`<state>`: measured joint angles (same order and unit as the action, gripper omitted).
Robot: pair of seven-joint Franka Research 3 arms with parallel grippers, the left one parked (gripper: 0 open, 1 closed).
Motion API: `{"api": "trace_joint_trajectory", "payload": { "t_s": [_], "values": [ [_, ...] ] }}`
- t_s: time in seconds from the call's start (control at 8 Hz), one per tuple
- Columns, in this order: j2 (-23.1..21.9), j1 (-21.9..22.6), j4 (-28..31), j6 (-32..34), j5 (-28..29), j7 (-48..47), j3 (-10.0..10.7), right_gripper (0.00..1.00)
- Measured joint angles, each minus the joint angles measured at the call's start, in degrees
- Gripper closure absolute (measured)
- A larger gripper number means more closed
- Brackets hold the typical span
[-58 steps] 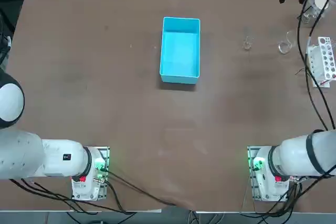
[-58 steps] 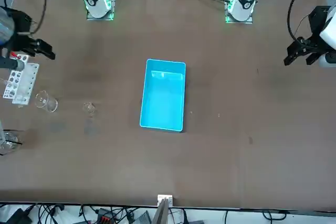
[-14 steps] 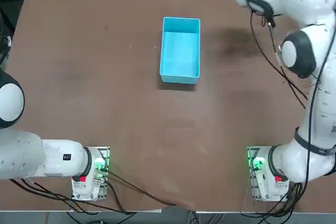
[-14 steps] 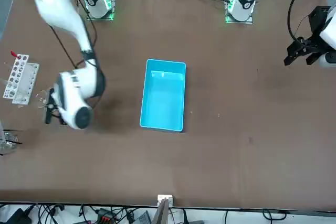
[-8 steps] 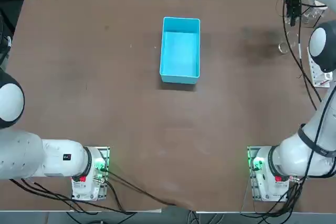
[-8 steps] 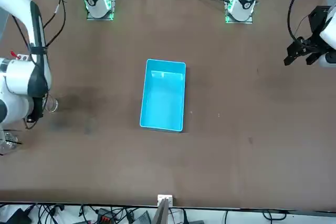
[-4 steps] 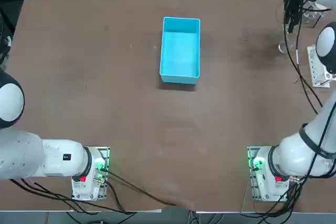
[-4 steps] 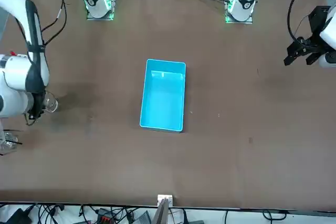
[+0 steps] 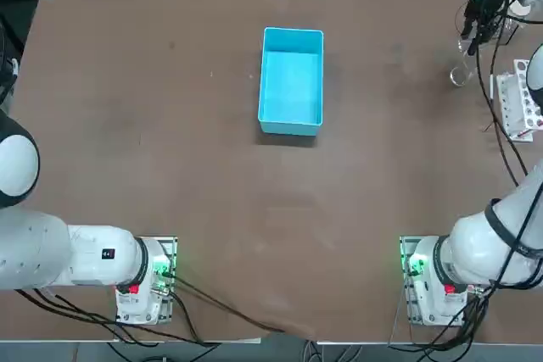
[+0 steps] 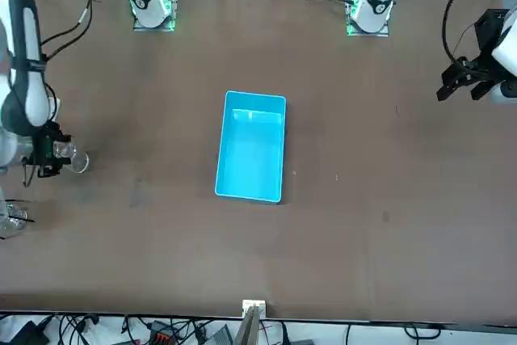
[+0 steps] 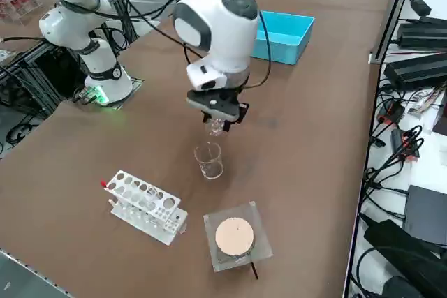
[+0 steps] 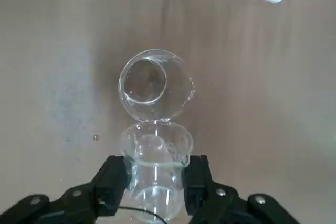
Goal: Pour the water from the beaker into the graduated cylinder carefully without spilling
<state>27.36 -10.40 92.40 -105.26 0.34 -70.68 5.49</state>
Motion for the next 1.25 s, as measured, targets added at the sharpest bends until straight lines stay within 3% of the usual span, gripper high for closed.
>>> {"api": "trace_joint_trajectory", "payload": {
  "t_s": [0.88, 1.25],
  "values": [
    [0.45, -5.87, 1.96, -0.18, 9.21, 12.96, -0.07, 0.40],
    [0.86, -6.23, 2.01, -0.12, 11.14, 17.02, -0.27, 0.40]
  ]
}}
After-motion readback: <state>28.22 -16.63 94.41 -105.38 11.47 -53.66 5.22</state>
